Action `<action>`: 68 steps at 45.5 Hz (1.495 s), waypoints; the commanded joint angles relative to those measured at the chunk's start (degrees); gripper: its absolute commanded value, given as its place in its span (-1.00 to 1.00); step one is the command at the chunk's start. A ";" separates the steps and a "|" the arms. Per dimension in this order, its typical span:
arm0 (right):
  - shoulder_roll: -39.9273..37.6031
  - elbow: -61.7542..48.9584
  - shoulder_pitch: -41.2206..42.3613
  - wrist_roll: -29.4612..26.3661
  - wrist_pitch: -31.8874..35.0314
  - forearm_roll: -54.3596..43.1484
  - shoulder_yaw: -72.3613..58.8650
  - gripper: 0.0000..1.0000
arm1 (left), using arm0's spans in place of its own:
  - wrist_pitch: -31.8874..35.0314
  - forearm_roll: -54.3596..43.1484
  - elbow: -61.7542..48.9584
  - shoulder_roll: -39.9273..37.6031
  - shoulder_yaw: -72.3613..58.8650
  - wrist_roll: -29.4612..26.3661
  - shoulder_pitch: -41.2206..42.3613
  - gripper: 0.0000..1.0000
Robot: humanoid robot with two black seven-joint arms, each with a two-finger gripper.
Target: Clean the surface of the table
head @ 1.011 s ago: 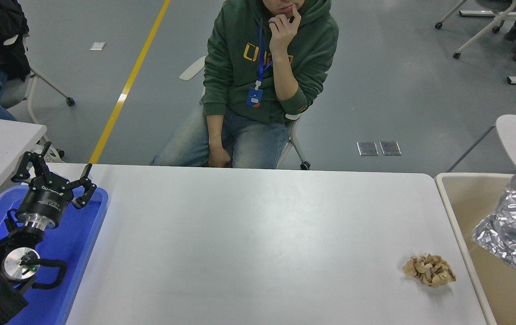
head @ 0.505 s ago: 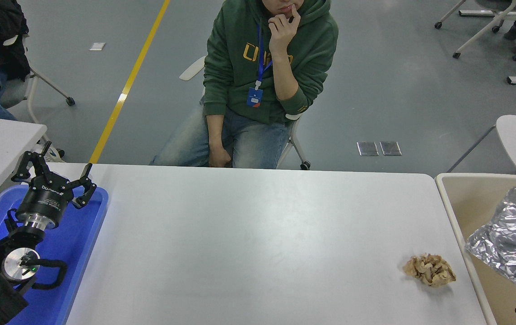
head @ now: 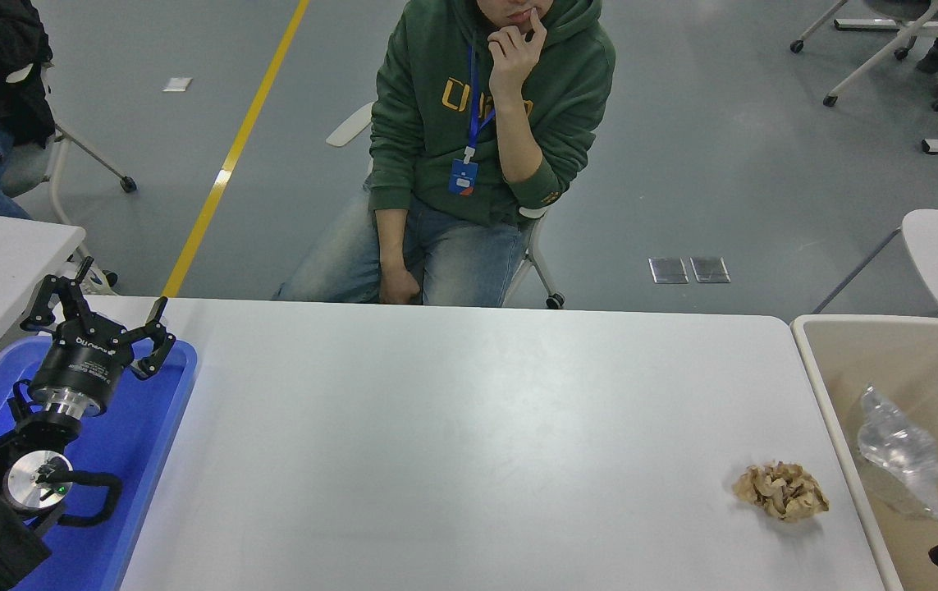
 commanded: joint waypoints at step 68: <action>-5.02 53.93 -3.36 14.65 1.21 -2.93 38.60 1.00 | 0.00 0.00 0.00 0.00 -0.02 0.00 0.00 1.00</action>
